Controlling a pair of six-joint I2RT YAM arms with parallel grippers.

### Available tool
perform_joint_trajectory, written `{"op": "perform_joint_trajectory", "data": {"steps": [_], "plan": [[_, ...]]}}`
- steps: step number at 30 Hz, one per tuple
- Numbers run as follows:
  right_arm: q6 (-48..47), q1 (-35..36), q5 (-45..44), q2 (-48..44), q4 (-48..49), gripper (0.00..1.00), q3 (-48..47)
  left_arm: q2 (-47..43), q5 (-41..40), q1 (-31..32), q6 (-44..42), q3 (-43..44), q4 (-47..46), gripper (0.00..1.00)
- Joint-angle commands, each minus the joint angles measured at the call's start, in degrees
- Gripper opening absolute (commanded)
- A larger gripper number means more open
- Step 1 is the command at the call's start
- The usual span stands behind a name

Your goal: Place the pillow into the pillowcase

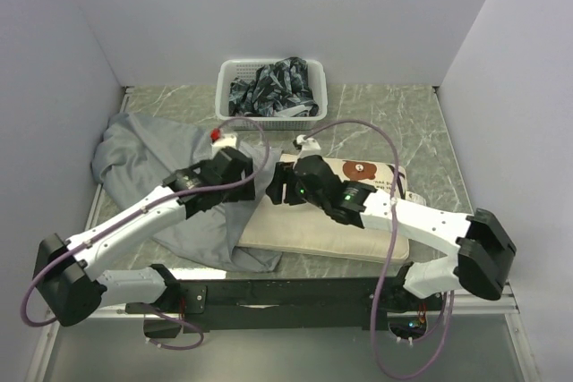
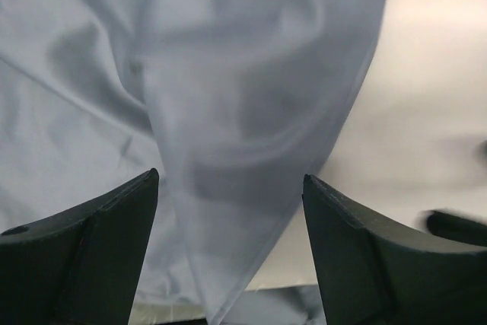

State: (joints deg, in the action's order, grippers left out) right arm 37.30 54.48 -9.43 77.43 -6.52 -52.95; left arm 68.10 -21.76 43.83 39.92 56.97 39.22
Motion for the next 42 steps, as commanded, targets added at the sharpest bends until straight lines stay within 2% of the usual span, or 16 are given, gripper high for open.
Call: {"op": "perform_joint_trajectory", "data": {"steps": [1,7,11,13,15,17,18,19,21,22,25,28,34,38,41,42], "plan": [[1.02,-0.25,-6.74,-4.21,-5.68,0.75,1.7,1.5,1.11,3.88,1.3,-2.92,-1.87,0.81],[-1.52,-0.08,-0.79,-6.94,-3.68,0.94,7.76,5.2,-4.51,8.02,4.02,-5.37,0.15,0.73],[-3.19,1.94,0.73,-4.31,-1.56,0.98,8.92,6.87,-5.05,9.6,4.29,-5.38,-0.29,0.63],[-3.29,2.73,0.64,-1.42,-1.3,0.98,8.3,7.92,-6.1,10.22,4.37,-4.59,0.85,0.51],[-2.67,3.09,0.38,0.52,-1.04,0.93,7.95,8.63,-7.94,10.57,3.85,-2.4,2.69,0.22],[-2.23,2.65,0.21,2.98,-0.51,0.76,7.77,8.72,-9.52,11.01,3.76,0.76,6.73,0.03],[-2.06,2.48,0.03,3.6,-0.25,0.69,7.6,8.46,-9.7,11.01,3.15,1.82,7.61,0.01],[-1.97,2.3,0.03,4.74,-0.07,0.54,7.34,7.33,-9.01,11.18,2.8,2.7,8.49,0.01],[-1.7,1.08,0.55,5.62,0.02,0.41,6.9,5.65,-4.82,11.19,1.05,4.81,8.07,0.01],[-1.62,0.63,0.55,6.24,0.28,0.25,6.55,3.73,-3.04,11.27,0.43,5.95,7.54,0.01],[-1.27,-1.39,1.51,6.77,0.46,0.07,5.41,0.47,4.76,11.36,-2.03,8.5,5.17,0.01],[-0.91,-3.41,2.57,6.77,0.72,0.01,4.26,-0.07,8.39,12.15,-2.92,13.32,5.33,0.01],[1.19,-3.59,5.11,7.39,2.3,0.0,1.01,0.8,15.51,12.59,-2.57,15.89,-3.0,0.01],[3.04,-2.62,2.15,4.59,1.26,0.0,0.65,5.99,10.97,12.24,0.58,15.1,-5.73,0.01],[5.15,-4.73,-2.68,-2.59,-0.59,0.17,6.78,6.62,10.68,11.1,2.61,11.86,-9.15,0.01],[5.59,-5.6,-3.39,-4.81,-2.16,0.34,8.02,6.09,10.77,10.75,3.05,9.59,-11.6,0.01]]}}
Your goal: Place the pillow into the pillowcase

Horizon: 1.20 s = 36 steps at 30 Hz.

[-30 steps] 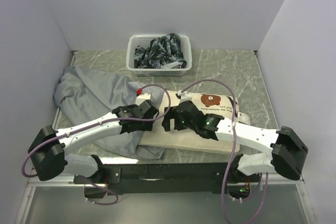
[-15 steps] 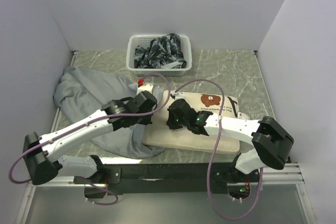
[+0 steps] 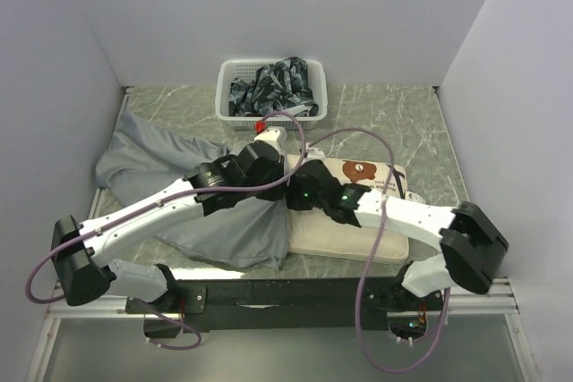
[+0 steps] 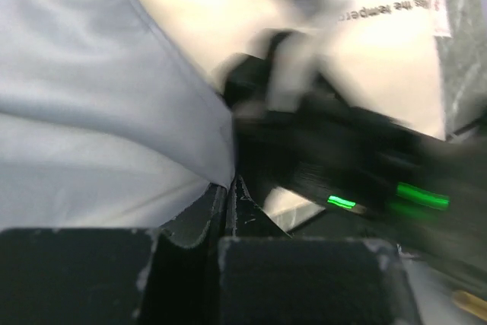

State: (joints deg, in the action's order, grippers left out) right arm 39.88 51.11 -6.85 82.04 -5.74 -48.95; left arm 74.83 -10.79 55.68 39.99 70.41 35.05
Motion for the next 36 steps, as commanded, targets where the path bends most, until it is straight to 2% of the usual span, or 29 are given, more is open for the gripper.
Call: {"op": "perform_joint_trajectory", "data": {"steps": [1,2,3,5,6,11,12,14,15,19,22,26,29,30,32,35,36], "plan": [[3.8,-3.03,-6.76,-11.7,-4.01,0.42,5.17,-1.0,-0.2,-2.06,4.04,-4.92,-8.23,0.01],[4.24,-3.12,-9.99,-16.34,-7.15,0.5,6.48,-1.7,-0.03,-2.5,4.48,-5.8,-8.85,0.01],[4.77,-3.12,-11.94,-18.73,-9.01,0.67,7.02,-1.79,0.41,-2.94,4.66,-7.55,-9.81,0.01],[6.87,-3.82,-17.98,-25.4,-12.87,0.84,7.81,-1.7,0.85,-3.73,5.45,-8.88,-11.31,0.01],[7.66,-4.44,-19.67,-27.53,-17.51,0.99,7.9,-1.44,0.94,-3.82,5.54,-9.76,-11.67,0.01],[9.17,-13.83,-26.1,-36.06,-28.97,1.0,9.04,-1.96,0.85,-3.74,6.33,-12.05,-13.51,0.01],[8.12,-19.76,-25.15,-36.77,-30.11,1.0,9.48,-2.23,0.77,-3.74,6.42,-12.57,-13.51,0.01],[4.61,-26.55,-23.48,-38.17,-29.25,1.0,11.23,-3.28,0.5,-3.82,6.51,-13.02,-13.43,0.01],[3.2,-32.94,-22.34,-38.44,-27.94,1.0,12.11,-3.63,0.33,-3.74,6.59,-13.28,-13.17,0.01],[-1.99,-47.73,-9.98,-35.99,-23.36,1.0,14.23,-5.65,-1.08,-3.74,5.98,-13.72,-11.76,0.01],[-1.29,-49.44,-4.94,-32.13,-19.59,1.0,14.93,-6.89,-0.9,-3.83,5.8,-14.69,-11.67,0.01],[-0.68,-48.39,7.69,-26.95,-11.59,0.99,20.19,-6.45,0.15,-3.83,5.28,-15.57,-12.63,0.01],[1.07,-42.97,11.42,-27.19,-6.49,0.86,22.84,-4.88,0.77,-3.83,5.02,-15.83,-13.34,0.01],[2.56,-40.85,11.77,-27.98,-5.26,0.65,23.11,-4.61,1.81,-3.83,4.66,-15.92,-13.25,0.01],[4.15,-35.07,10.73,-31.04,-5.07,0.32,23.2,-4.43,1.38,-2.95,4.92,-17.05,-12.64,0.01],[6.0,-30.65,7.48,-33.78,-6.3,0.1,22.93,-5.56,-1.77,-1.72,6.76,-19.95,-10.63,0.01],[6.52,-29.76,6.95,-34.22,-6.65,0.06,23.11,-6.18,-4.74,-1.63,8.77,-20.83,-9.92,0.01]]}}
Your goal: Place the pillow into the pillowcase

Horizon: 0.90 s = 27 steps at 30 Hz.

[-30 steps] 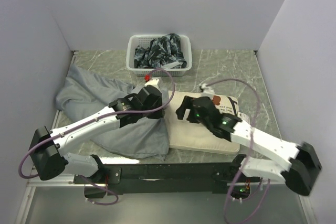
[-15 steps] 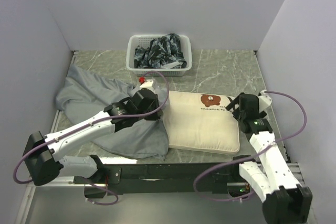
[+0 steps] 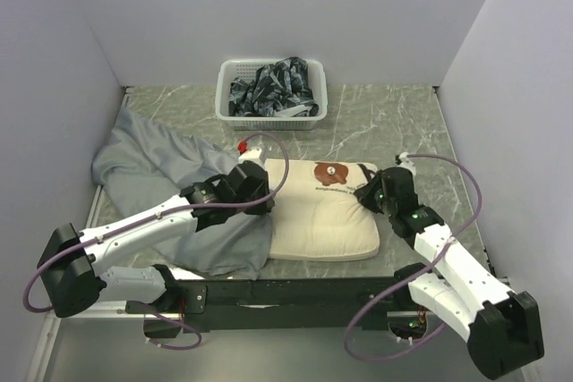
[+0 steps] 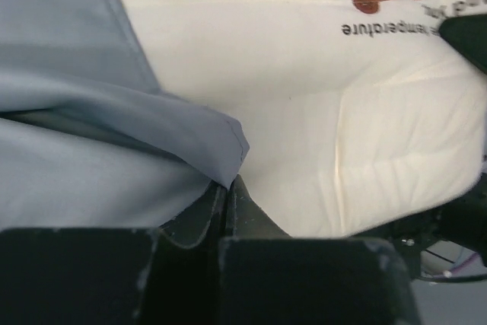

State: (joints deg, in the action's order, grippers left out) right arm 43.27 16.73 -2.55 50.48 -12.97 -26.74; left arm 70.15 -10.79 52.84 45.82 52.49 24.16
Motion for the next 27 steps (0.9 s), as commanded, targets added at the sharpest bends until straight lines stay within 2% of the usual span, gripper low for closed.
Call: {"op": "perform_joint_trajectory", "data": {"steps": [1,2,3,7,10,12,14,15,17,18,20,22,27], "plan": [[3.31,4.71,2.63,-3.71,0.49,0.04,1.08,-2.03,-7.03,1.39,4.09,-3.62,1.93,0.09],[3.4,4.71,1.5,-4.42,0.58,0.03,2.12,-3.6,-8.71,1.39,4.79,-4.32,3.68,0.24],[3.49,4.71,0.97,-5.03,0.58,0.02,2.48,-4.49,-10.12,1.39,5.76,-4.24,4.66,0.56],[2.79,4.71,1.31,-6.62,-0.03,0.01,3.01,-6.61,-18.1,1.3,3.4,1.63,8.88,0.77],[2.7,4.8,2.19,-7.67,0.14,0.0,3.27,-1.27,-26.96,1.21,0.94,11.38,15.9,0.82],[2.44,4.8,1.93,-8.38,0.4,0.0,3.54,2.78,-29.02,0.43,-3.43,18.77,19.85,0.84],[2.0,4.8,1.93,-8.9,0.05,0.0,3.36,10.68,-32.7,-0.1,-5.73,26.39,23.72,0.84],[1.82,4.71,1.93,-8.99,-0.03,0.0,3.28,13.41,-34.81,-0.45,-6.09,29.05,29.22,0.83],[1.3,4.8,2.19,-9.17,-0.3,0.0,3.01,19.92,-36.24,-0.46,-7.23,34.75,31.55,0.8],[1.21,4.8,2.28,-9.26,-0.13,0.0,3.1,21.42,-35.02,-0.72,-11.59,35.22,30.69,0.79],[1.21,4.71,2.28,-9.35,0.4,0.0,3.36,27.04,-33.25,-1.07,-13.47,37.41,32.25,0.79],[1.12,4.71,3.76,-9.08,0.75,0.0,3.54,32.47,-34.3,-1.25,-13.74,38.47,35.23,0.78],[0.94,4.71,4.48,-8.56,1.81,0.0,3.98,38.74,-36.4,-1.42,-11.82,36.72,37.8,0.79]]}}
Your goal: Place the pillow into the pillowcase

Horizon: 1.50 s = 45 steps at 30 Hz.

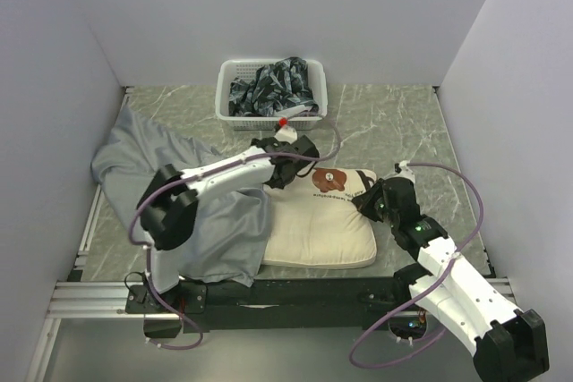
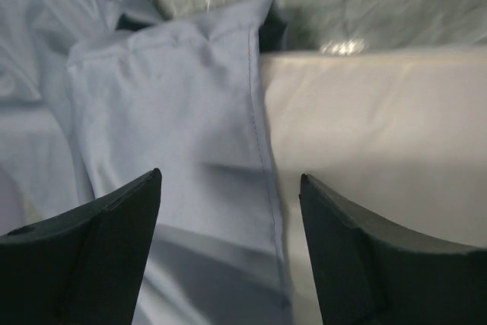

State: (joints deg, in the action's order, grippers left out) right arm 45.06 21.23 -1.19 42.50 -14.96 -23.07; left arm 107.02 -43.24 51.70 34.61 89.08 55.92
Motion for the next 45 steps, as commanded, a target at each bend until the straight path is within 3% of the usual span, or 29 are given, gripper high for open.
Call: {"op": "perform_joint_trajectory", "data": {"steps": [1,4,5,6,9,11,17,23,28,32,34,36,37,38,40,41,44,45], "plan": [[-0.85,0.21,3.39,-0.49,3.97,0.0,0.39,2.83,-4.39,-0.37,-0.25,-0.65,5.87,0.79],[-1.11,0.3,4.26,-0.23,4.06,0.0,0.13,4.07,-6.49,-1.43,0.63,-1.62,4.9,0.68],[-1.2,0.21,4.35,-0.31,3.8,0.0,0.13,4.25,-6.85,-1.78,0.72,-1.63,4.81,0.6],[-1.2,0.21,4.36,-0.49,3.54,0.0,0.04,4.33,-7.03,-2.48,0.55,-1.63,4.12,0.44],[-1.55,0.21,4.18,-2.24,2.31,0.0,-0.48,4.34,-6.33,-3.27,-1.38,-1.54,2.62,0.13],[-1.9,0.21,4.0,-2.77,0.82,0.0,-1.27,4.16,-6.33,-3.36,-1.74,-0.23,2.79,0.03],[-2.08,0.3,6.99,-4.18,-0.33,0.0,-3.29,-3.39,0.08,-1.61,-6.83,7.33,-1.07,0.01],[-1.47,3.63,9.28,-3.57,-0.77,0.0,-7.33,-7.7,16.59,3.22,-13.95,13.92,-8.71,0.01],[-0.32,9.96,5.51,-1.64,-0.42,0.0,-11.29,-9.11,31.6,4.99,-14.22,13.23,-16.53,0.01],[0.38,10.14,1.3,-0.31,-0.51,0.0,-10.51,-8.76,35.34,4.99,-13.08,10.86,-20.76,0.01],[0.29,9.44,-2.22,-0.66,-1.21,0.0,-9.63,-7.71,33.59,5.07,-12.29,10.5,-19.89,0.03],[-0.06,7.69,-3.64,-0.49,-1.82,0.0,-8.67,-7.88,29.81,5.07,-10.27,9.72,-18.83,0.17],[-0.67,6.64,-3.21,-0.32,-1.3,0.0,-8.22,-8.32,28.58,4.99,-9.48,9.19,-18.48,0.27],[-0.93,4.54,-2.59,0.03,-1.12,0.0,-7.87,-8.76,26.57,5.07,-7.82,8.57,-18.22,0.47],[-2.25,1.98,0.3,1.7,-0.6,0.0,-6.9,-10.78,24.1,5.16,-6.23,7.25,-16.21,0.58],[-2.69,0.14,1.01,2.32,-0.51,0.0,-6.64,-11.65,20.34,5.77,-4.83,6.73,-15.41,0.74],[-4.1,-1.28,2.33,3.03,-0.68,0.19,-6.02,-15.78,15.4,7.18,-2.19,3.22,-11.38,0.81],[-4.36,-1.72,2.77,2.85,-0.68,0.35,-5.85,-17.88,14.16,7.62,-1.4,0.6,-10.32,0.81]]}}
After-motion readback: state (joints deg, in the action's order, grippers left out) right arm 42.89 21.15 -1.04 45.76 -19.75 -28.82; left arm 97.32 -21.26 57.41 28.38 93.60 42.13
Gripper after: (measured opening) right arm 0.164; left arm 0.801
